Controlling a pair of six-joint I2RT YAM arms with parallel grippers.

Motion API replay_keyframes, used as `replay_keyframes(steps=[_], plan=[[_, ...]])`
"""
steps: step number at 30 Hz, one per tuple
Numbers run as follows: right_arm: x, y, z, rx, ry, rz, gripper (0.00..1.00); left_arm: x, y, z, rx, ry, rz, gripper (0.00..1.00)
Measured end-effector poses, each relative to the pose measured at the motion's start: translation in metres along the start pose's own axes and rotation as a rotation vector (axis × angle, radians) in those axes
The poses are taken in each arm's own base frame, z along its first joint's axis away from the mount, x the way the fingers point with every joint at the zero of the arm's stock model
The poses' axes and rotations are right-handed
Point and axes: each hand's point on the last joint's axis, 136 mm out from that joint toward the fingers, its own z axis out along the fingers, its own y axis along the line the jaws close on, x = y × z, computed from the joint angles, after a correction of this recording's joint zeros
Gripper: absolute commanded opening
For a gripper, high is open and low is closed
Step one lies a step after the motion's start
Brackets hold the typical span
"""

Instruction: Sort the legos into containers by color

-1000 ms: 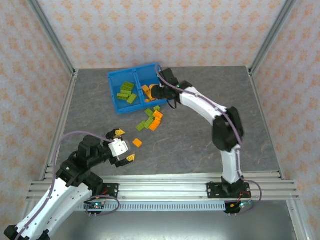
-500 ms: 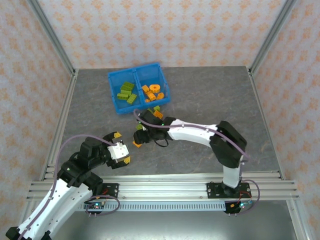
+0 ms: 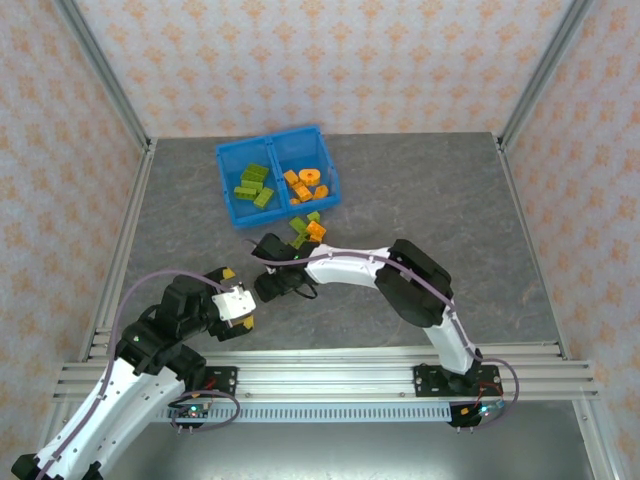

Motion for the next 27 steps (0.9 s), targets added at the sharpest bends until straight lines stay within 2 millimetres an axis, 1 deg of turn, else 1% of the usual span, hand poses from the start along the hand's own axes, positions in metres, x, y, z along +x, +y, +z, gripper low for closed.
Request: replay_keyframes(steps=[3,8,12,15,18,19,21,24,26,27], plan=[[0.001,-0.005,0.002,0.051,0.008,-0.027,0.42,0.001,0.001,0.0,-0.006,0.002,-0.006,1.0],[0.0,-0.008,0.001,0.089,0.009,-0.049,0.31,0.0,0.002,-0.001,-0.01,-0.001,-0.013,1.0],[-0.002,-0.008,-0.001,0.101,-0.006,-0.047,0.29,-0.002,-0.001,-0.001,0.005,-0.016,-0.013,1.0],[-0.003,-0.013,-0.007,0.086,-0.021,-0.008,0.28,-0.008,-0.005,-0.002,0.03,-0.05,-0.01,1.0],[-0.011,-0.025,-0.028,0.049,-0.057,0.072,0.27,-0.016,-0.011,-0.004,0.065,-0.099,0.001,1.0],[-0.019,-0.03,-0.04,0.036,-0.084,0.103,0.27,-0.019,-0.013,-0.005,0.077,-0.116,0.009,1.0],[-0.038,-0.038,-0.064,0.005,-0.149,0.153,0.27,-0.027,-0.017,-0.005,0.1,-0.159,0.023,1.0],[-0.074,-0.052,-0.107,-0.048,-0.282,0.223,0.28,-0.035,-0.019,-0.005,0.111,-0.214,0.027,1.0],[-0.094,-0.066,-0.129,-0.072,-0.355,0.265,0.28,-0.038,-0.014,-0.003,0.091,-0.227,-0.015,1.0],[-0.101,-0.075,-0.135,-0.073,-0.378,0.286,0.28,-0.039,-0.01,-0.002,0.075,-0.229,-0.045,1.0]])
